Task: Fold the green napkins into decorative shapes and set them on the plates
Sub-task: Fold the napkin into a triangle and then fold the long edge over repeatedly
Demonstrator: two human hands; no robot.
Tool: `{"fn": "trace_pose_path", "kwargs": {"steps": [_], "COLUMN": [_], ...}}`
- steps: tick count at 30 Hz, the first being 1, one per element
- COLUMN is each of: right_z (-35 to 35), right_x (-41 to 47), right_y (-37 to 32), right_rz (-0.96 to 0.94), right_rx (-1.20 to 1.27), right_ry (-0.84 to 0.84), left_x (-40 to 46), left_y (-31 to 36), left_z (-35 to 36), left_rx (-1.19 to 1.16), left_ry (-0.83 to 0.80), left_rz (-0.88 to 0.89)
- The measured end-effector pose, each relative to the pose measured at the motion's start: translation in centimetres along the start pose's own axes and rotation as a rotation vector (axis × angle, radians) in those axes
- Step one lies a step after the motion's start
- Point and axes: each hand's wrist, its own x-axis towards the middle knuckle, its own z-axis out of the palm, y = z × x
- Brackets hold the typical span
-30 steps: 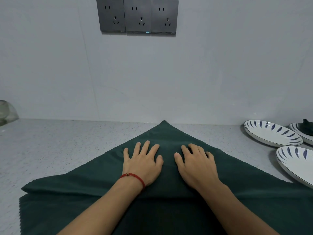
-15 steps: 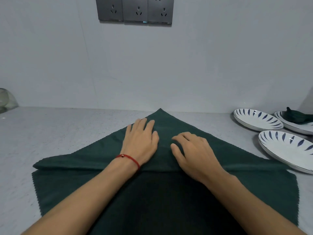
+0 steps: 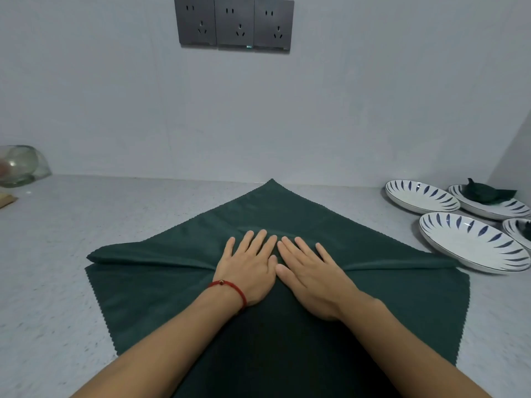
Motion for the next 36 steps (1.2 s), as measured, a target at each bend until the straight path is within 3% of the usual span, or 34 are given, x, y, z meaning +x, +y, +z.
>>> {"fn": "trace_pose_path", "kwargs": {"steps": [3, 6, 8, 11, 13, 17, 19, 24, 28, 31, 36], "right_z": [0.4, 0.4, 0.1, -0.2, -0.1, -0.1, -0.2, -0.4, -0.2, -0.3, -0.1], "right_x": [-0.3, -0.6, -1.1, -1.7, -1.8, -1.9, -1.9, -1.5, -1.4, -1.2, -0.7], "right_y": [0.2, 1.0, 1.6, 2.0, 2.0, 1.9, 1.9, 2.5, 2.4, 2.4, 2.0], "right_rz": [0.032, 0.001, -0.024, -0.001, 0.024, 0.032, 0.024, -0.165, -0.200, -0.192, -0.188], "right_rx": [0.047, 0.073, 0.078, 0.101, 0.070, 0.040, 0.064, 0.030, 0.042, 0.032, 0.013], "right_ry": [0.066, 0.268, 0.368, 0.268, 0.139, 0.033, 0.082, 0.427, 0.421, 0.414, 0.443], "left_x": [0.0, 0.0, -0.2, -1.0, -1.7, -1.9, -1.8, -1.9, -1.9, -1.7, -1.4], "left_y": [0.0, 0.1, 0.1, 0.1, 0.1, 0.2, 0.4, 0.3, -0.2, -0.5, -0.4], "left_z": [-0.2, -0.1, -0.2, -0.7, -0.5, -0.2, -0.4, -0.3, -0.4, -0.7, -0.6], "left_rx": [-0.008, -0.034, -0.102, -0.134, -0.092, -0.076, -0.074, -0.109, -0.264, -0.252, -0.178], "left_ry": [-0.011, -0.001, 0.098, 0.260, 0.197, -0.025, -0.026, 0.003, 0.189, 0.329, 0.345], "left_rz": [0.009, -0.002, -0.011, 0.181, 0.294, 0.215, 0.221, 0.228, 0.315, 0.404, 0.374]}}
